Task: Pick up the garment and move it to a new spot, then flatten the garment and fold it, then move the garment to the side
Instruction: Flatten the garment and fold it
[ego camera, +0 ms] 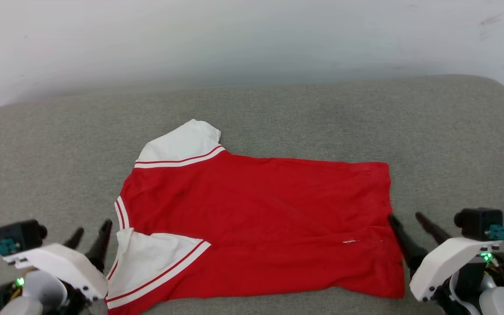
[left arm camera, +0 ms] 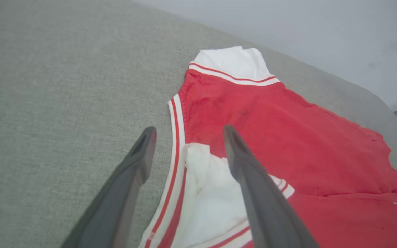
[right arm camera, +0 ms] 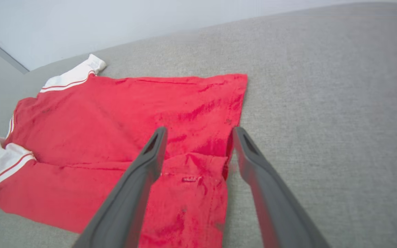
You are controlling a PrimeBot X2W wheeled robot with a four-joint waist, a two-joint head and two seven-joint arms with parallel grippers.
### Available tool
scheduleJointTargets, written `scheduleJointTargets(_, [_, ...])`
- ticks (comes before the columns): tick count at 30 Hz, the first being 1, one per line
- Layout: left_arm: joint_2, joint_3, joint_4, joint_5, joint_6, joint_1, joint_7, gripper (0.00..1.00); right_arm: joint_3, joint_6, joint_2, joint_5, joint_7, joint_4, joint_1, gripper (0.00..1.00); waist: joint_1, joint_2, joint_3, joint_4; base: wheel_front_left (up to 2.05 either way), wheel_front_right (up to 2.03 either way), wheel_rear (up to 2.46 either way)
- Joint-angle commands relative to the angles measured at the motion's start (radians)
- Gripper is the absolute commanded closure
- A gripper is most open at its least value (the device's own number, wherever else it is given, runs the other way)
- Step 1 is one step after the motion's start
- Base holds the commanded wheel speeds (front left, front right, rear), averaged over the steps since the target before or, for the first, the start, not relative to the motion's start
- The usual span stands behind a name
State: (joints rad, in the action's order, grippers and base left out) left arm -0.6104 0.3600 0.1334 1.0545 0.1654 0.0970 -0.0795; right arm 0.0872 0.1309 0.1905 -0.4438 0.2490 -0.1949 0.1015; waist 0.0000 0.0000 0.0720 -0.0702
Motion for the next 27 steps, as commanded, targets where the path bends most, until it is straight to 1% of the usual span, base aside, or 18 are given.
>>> scheduleJointTargets(1, [0.0,-0.012,-0.01,-0.018,0.011,0.026,0.029,0.0,-0.011,0.0,-0.008,0.021,-0.045,0.017,0.017,0.0,0.0,0.0,0.004,-0.014,0.0,0.0,0.0])
scheduleJointTargets(3, [-0.006,-0.016,-0.026,-0.056,0.028,0.051,0.062,0.0,-0.03,0.0,-0.024,0.061,-0.102,0.04,0.023,0.0,0.0,0.0,0.013,-0.032,0.0,0.0,0.0])
scheduleJointTargets(5, [0.001,-0.022,-0.045,-0.076,0.04,0.084,0.084,0.0,-0.046,0.0,-0.045,0.099,-0.145,0.073,0.032,0.0,0.0,0.0,0.028,-0.05,0.0,0.0,0.0])
scheduleJointTargets(6, [-0.006,-0.025,-0.05,-0.091,0.045,0.106,0.094,0.0,-0.055,0.0,-0.054,0.118,-0.161,0.09,0.038,0.0,0.0,0.0,0.04,-0.061,0.0,0.0,0.0])
scheduleJointTargets(8, [-0.01,-0.032,-0.057,-0.108,0.048,0.151,0.104,0.0,-0.066,0.0,-0.074,0.148,-0.187,0.132,0.056,0.0,0.0,0.0,0.07,-0.086,0.0,0.0,0.0])
scheduleJointTargets(11, [-0.018,-0.037,-0.048,-0.124,0.039,0.236,0.099,0.0,-0.071,0.0,-0.101,0.177,-0.207,0.193,0.078,0.0,0.0,0.0,0.13,-0.123,0.0,0.0,0.0])
scheduleJointTargets(14, [-0.03,-0.039,-0.022,-0.125,0.022,0.332,0.067,0.0,-0.062,0.0,-0.117,0.192,-0.218,0.248,0.107,0.0,0.0,0.0,0.199,-0.161,0.0,0.0,0.0])
scheduleJointTargets(18, [-0.061,-0.027,0.044,-0.108,-0.024,0.46,-0.026,0.0,-0.048,0.0,-0.132,0.202,-0.233,0.294,0.142,0.0,0.0,0.0,0.278,-0.209,0.0,0.0,0.0])
scheduleJointTargets(20, [-0.078,-0.016,0.084,-0.093,-0.059,0.522,-0.09,0.0,-0.043,0.0,-0.136,0.203,-0.24,0.307,0.154,0.0,0.0,0.0,0.309,-0.23,0.0,0.0,0.0])
scheduleJointTargets(24, [-0.127,0.017,0.154,-0.063,-0.127,0.644,-0.255,0.0,-0.034,0.0,-0.141,0.2,-0.25,0.318,0.169,0.0,0.0,0.0,0.357,-0.265,0.0,0.0,0.0])
scheduleJointTargets(27, [-0.163,0.045,0.193,-0.043,-0.158,0.726,-0.396,0.0,-0.033,0.0,-0.142,0.189,-0.26,0.311,0.17,0.0,0.0,0.0,0.383,-0.286,0.0,0.0,0.0])
